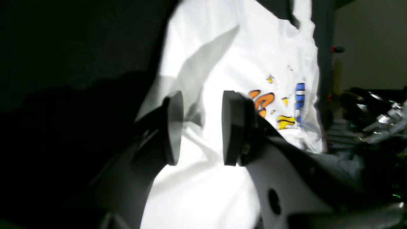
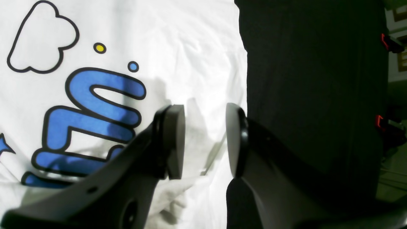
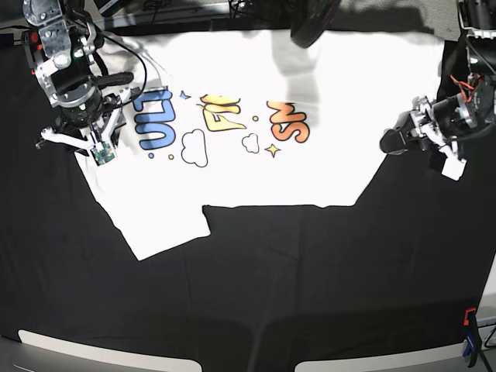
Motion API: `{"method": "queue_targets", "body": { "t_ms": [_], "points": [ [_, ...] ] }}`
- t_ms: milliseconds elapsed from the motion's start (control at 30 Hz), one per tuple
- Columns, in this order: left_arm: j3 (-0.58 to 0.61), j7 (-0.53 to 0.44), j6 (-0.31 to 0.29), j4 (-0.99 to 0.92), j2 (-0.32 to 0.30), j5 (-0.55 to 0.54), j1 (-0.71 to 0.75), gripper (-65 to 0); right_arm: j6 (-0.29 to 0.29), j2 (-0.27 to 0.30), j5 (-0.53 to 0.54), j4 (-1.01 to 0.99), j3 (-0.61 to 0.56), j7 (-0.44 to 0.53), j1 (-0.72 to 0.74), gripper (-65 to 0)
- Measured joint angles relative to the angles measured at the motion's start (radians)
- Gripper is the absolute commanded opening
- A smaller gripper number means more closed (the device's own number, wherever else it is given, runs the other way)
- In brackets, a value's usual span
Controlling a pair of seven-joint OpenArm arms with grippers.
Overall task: Layout the t-shirt on the table in an organized manner, then fold the t-shirt properly
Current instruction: 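Move both grippers down to the shirt's side edges near the hem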
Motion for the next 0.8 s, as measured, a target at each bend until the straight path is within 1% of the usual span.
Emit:
{"method": "queue_targets", "body": {
  "t_ms": [67,133,233,333,400,533,800],
  "points": [
    [0.0,-0.006,0.0,0.0,-0.002,0.006,0.0,-46.5,0.0,0.0,0.0,0.0,0.0,0.0,0.0,-44.0],
    [0.0,0.011,0.0,0.0,-0.003,-0.003,0.0,-46.5,0.0,0.0,0.0,0.0,0.0,0.0,0.0,-44.0],
    [0.0,0.039,0.0,0.0,-0.003,-0.06,0.0,-46.5,0.0,0.0,0.0,0.0,0.0,0.0,0.0,-44.0],
    [0.0,0.036,0.0,0.0,-0.002,-0.091,0.0,-46.5,0.0,0.0,0.0,0.0,0.0,0.0,0.0,-44.0],
    [0.0,0.036,0.0,0.0,-0.003,-0.091,0.0,-46.5,0.0,0.0,-0.001,0.0,0.0,0.0,0.0,-44.0],
    [0.0,0.036,0.0,0.0,-0.002,-0.091,0.002,-46.5,-0.003,0.0,-0.067,0.0,0.0,0.0,0.0,-44.0],
    [-0.001,0.015,-0.001,0.0,0.003,-0.089,0.034,-46.5,-0.003,0.0,-0.068,0.0,0.0,0.0,0.0,-44.0]
  ]
}}
